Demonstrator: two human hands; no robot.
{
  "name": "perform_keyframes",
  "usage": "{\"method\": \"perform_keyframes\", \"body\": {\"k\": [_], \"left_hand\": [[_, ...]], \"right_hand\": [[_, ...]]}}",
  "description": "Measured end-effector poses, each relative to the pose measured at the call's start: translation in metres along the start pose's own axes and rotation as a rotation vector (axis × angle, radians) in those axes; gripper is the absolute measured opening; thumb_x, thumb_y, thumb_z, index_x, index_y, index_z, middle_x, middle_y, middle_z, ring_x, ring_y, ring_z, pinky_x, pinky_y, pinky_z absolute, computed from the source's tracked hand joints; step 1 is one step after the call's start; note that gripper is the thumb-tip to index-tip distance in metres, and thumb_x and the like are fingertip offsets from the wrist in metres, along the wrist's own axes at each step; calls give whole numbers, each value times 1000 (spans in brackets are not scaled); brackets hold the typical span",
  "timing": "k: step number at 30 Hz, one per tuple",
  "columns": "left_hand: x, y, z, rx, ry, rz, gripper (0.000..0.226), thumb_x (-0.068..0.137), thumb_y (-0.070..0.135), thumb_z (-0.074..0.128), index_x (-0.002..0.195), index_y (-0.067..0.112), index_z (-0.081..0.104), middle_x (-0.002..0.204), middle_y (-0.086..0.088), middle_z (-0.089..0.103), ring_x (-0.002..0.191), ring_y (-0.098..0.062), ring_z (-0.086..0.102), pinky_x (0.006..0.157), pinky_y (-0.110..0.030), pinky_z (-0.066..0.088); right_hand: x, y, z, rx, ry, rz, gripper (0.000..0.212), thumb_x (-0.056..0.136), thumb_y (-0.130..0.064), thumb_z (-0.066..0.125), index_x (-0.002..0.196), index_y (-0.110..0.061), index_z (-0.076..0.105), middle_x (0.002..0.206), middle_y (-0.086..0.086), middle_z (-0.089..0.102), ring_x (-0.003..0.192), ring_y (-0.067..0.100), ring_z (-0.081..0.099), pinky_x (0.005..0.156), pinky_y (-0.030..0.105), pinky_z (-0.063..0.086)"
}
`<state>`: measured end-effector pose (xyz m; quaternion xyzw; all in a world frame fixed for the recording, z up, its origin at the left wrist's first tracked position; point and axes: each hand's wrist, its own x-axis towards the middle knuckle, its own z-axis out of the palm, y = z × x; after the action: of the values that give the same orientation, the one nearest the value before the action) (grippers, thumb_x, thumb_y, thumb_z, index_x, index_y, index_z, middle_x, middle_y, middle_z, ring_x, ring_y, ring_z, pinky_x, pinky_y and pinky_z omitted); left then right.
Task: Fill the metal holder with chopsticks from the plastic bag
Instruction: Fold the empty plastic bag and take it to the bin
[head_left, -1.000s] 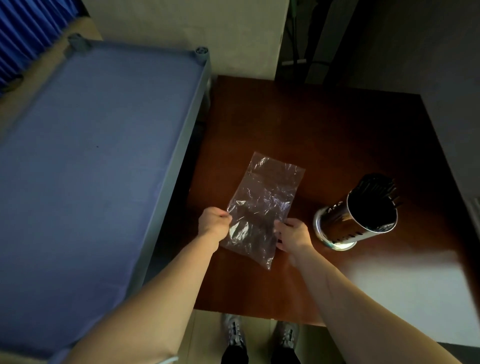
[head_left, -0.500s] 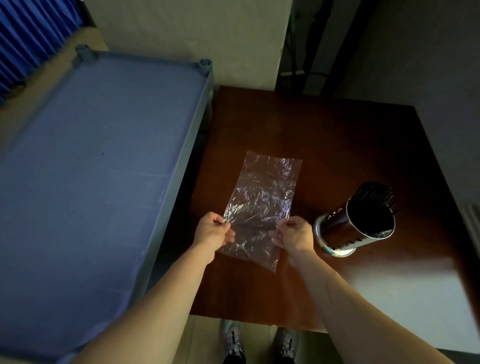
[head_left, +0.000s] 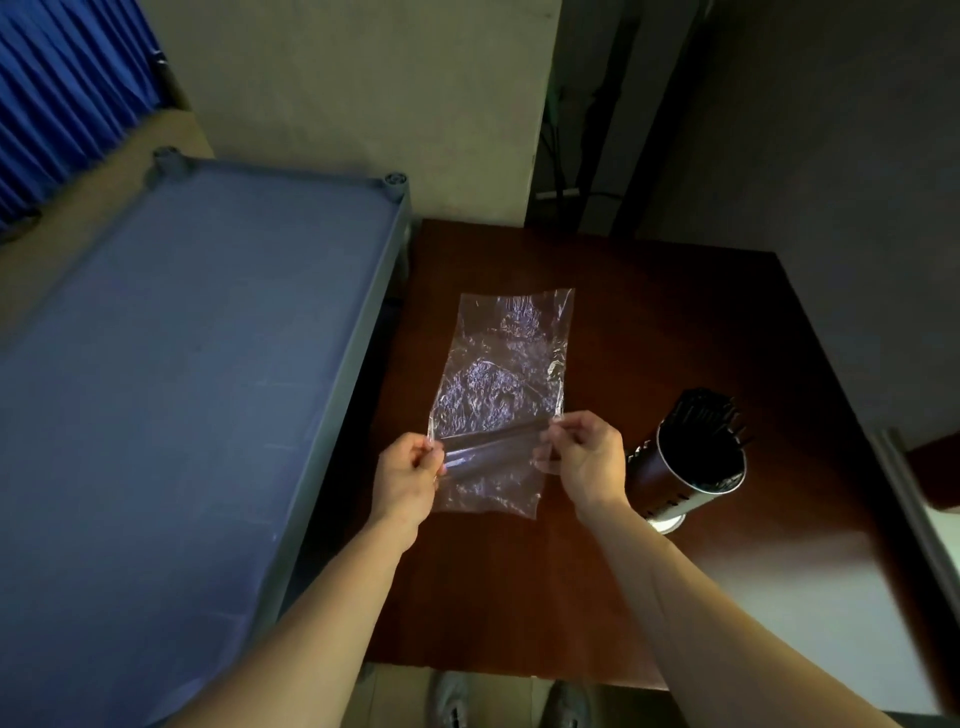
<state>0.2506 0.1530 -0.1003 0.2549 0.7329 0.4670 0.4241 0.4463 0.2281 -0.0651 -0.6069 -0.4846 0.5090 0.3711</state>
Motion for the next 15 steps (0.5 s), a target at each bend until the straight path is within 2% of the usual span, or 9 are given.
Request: {"method": "perform_keyframes", "body": {"k": [3, 5, 7, 8, 10, 13, 15], "left_hand": [[-3, 10, 5, 63, 8, 72, 13, 101, 15, 58, 91, 22, 61, 88, 0, 68, 78, -12, 64, 68, -26, 53], [-4, 19, 8, 95, 19, 116, 15, 103, 18, 54, 90, 24, 58, 87, 0, 66, 78, -12, 63, 65, -21, 48], [-4, 29, 10, 84, 34, 135, 15, 104, 19, 50, 92, 26, 56, 90, 0, 65, 80, -12, 64, 61, -18, 48], [-5, 35, 10, 73, 39, 143, 15, 105, 19, 49, 93, 26, 55, 90, 0, 65, 80, -13, 64, 60, -18, 49], [-2, 50, 10, 63, 55, 178, 15, 105, 20, 45, 94, 26, 52, 86, -2, 66, 79, -16, 64, 65, -26, 51], [-1, 73, 10, -34, 42, 220, 13, 105, 19, 46, 95, 27, 50, 84, -6, 69, 69, -14, 61, 61, -31, 48], [-1, 94, 7, -119, 1, 237, 6, 103, 19, 52, 104, 25, 52, 83, -6, 73, 60, -11, 61, 59, -30, 47]], "right_hand": [[-5, -12, -1, 22, -29, -45, 4, 101, -11, 58, 101, -7, 60, 73, 9, 70, 61, 21, 70, 66, 50, 64], [-10, -25, -3, 60, -101, -32, 28, 100, -32, 62, 114, -10, 54, 77, 7, 72, 60, 21, 72, 62, 46, 64], [-11, -39, -7, 61, -226, 21, 56, 88, -48, 73, 125, -14, 47, 95, 8, 73, 68, 20, 76, 59, 41, 63], [-11, -46, -10, 36, -284, 35, 64, 82, -47, 78, 127, -17, 44, 103, 8, 71, 72, 21, 77, 59, 39, 63], [-9, -60, -15, 18, -383, 36, 71, 80, -30, 85, 132, -32, 37, 109, 12, 70, 73, 27, 77, 60, 36, 62], [-4, -77, -23, 59, -447, -40, 78, 83, 0, 78, 142, -31, 38, 97, 15, 71, 65, 26, 72, 61, 35, 61], [-1, -94, -30, 37, -432, -128, 79, 84, 6, 74, 145, -31, 40, 90, 14, 70, 63, 22, 69, 61, 32, 60]]}}
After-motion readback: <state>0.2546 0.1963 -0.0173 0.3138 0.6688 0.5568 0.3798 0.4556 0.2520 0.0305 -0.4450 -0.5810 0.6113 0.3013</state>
